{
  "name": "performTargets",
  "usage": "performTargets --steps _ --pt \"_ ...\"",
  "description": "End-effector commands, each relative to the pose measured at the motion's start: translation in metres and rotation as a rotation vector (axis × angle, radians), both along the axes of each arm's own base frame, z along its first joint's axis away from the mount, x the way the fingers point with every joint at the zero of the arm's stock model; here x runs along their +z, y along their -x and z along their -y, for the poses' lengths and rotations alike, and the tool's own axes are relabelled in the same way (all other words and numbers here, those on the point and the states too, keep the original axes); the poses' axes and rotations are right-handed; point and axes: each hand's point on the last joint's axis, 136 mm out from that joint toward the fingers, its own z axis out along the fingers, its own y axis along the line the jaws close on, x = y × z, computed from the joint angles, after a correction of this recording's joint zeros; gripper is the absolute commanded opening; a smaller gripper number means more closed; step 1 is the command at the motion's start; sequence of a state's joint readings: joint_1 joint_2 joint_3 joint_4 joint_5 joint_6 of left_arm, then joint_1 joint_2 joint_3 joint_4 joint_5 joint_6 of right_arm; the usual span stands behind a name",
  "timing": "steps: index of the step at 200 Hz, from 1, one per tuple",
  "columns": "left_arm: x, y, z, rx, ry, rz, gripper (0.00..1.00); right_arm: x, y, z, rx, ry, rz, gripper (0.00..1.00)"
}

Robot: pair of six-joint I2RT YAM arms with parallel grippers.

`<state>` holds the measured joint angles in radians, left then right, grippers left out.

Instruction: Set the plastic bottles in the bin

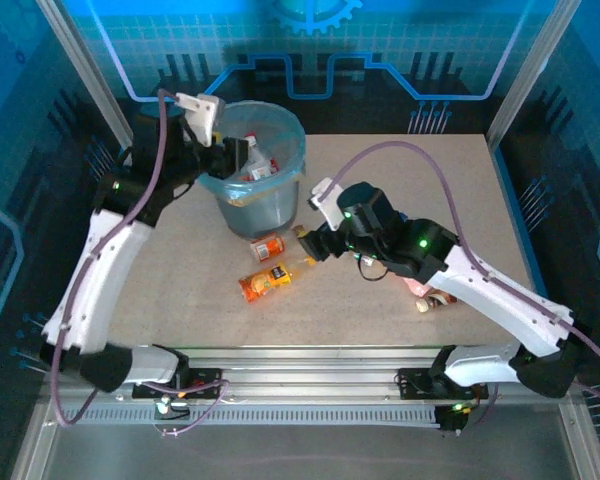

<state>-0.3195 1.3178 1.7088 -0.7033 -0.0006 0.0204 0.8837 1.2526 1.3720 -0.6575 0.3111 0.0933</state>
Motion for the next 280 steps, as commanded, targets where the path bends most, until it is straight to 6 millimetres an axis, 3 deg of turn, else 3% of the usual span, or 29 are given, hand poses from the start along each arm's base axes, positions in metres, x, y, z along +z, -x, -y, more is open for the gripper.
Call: performTargets --steps 1,29,75,95,118,128,151,190,228,280 --pt "0.000 0.020 0.012 -0.021 -0.156 0.080 0.61 -0.017 -0.005 0.051 -0.208 -0.114 -0.163 0.86" --pt "-0.027 0.041 0.043 -0.095 -0.260 0.029 0.60 -0.057 -0.001 0.093 -0.350 -0.223 -0.353 0.85" --pt "-0.097 0.061 0.111 -0.287 -0.466 -0.080 0.60 -0.107 0.025 0.148 -0.508 -0.206 -0.441 0.92" --pt "-0.127 0.062 0.137 -0.344 -0.510 -0.120 0.61 -0.115 0.035 0.160 -0.534 -0.203 -0.451 0.92" --pt "-0.168 0.063 0.161 -0.401 -0.562 -0.192 0.60 -0.120 0.045 0.157 -0.516 -0.238 -0.471 0.89" --pt "-0.186 0.061 0.169 -0.417 -0.578 -0.229 0.60 -0.136 0.051 0.156 -0.521 -0.237 -0.512 0.89" --pt "-0.228 0.054 0.176 -0.433 -0.639 -0.294 0.59 -0.152 0.056 0.149 -0.511 -0.263 -0.564 0.88" --pt "-0.298 0.044 0.171 -0.416 -0.742 -0.432 0.56 -0.169 0.059 0.141 -0.499 -0.297 -0.618 0.86" --pt "-0.331 0.031 0.161 -0.379 -0.745 -0.551 0.55 -0.171 0.062 0.141 -0.486 -0.277 -0.616 0.85" --pt "-0.362 0.028 0.163 -0.396 -0.739 -0.659 0.54 -0.167 0.061 0.144 -0.474 -0.261 -0.593 0.85"
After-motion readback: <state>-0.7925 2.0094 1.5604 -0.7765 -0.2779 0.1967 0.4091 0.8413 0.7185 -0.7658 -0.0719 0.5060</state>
